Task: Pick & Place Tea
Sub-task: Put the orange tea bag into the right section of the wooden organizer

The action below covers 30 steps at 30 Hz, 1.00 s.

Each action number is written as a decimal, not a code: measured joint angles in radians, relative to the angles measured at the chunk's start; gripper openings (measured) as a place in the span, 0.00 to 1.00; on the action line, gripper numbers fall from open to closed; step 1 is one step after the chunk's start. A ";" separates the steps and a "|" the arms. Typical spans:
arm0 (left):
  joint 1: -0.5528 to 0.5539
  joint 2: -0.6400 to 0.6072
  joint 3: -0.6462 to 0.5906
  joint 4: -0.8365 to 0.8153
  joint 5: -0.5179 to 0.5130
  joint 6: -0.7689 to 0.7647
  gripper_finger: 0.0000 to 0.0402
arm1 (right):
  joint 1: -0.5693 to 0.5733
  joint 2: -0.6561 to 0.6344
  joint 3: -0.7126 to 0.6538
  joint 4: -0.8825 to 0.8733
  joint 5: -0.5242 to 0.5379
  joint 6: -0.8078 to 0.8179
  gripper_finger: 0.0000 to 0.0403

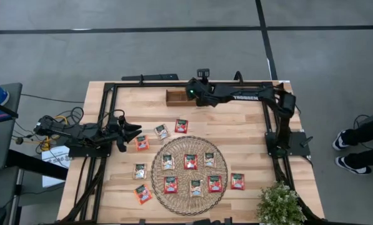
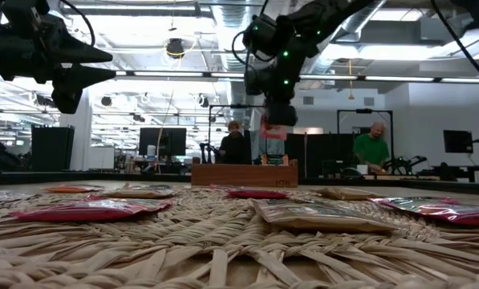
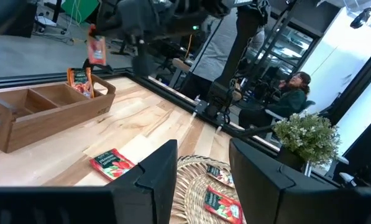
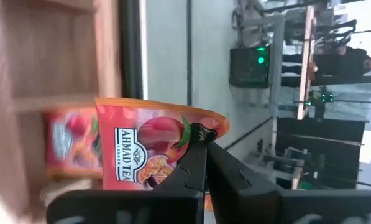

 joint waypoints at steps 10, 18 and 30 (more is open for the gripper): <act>0.000 0.000 0.000 -0.003 -0.008 0.000 0.34 | -0.033 0.099 -0.005 -0.028 -0.041 0.033 0.00; 0.000 0.000 0.000 -0.004 -0.007 0.000 0.34 | -0.052 0.131 -0.004 -0.025 -0.028 0.089 0.00; 0.000 0.000 0.000 -0.005 -0.007 -0.001 0.34 | -0.060 0.134 -0.005 -0.049 -0.054 0.098 0.00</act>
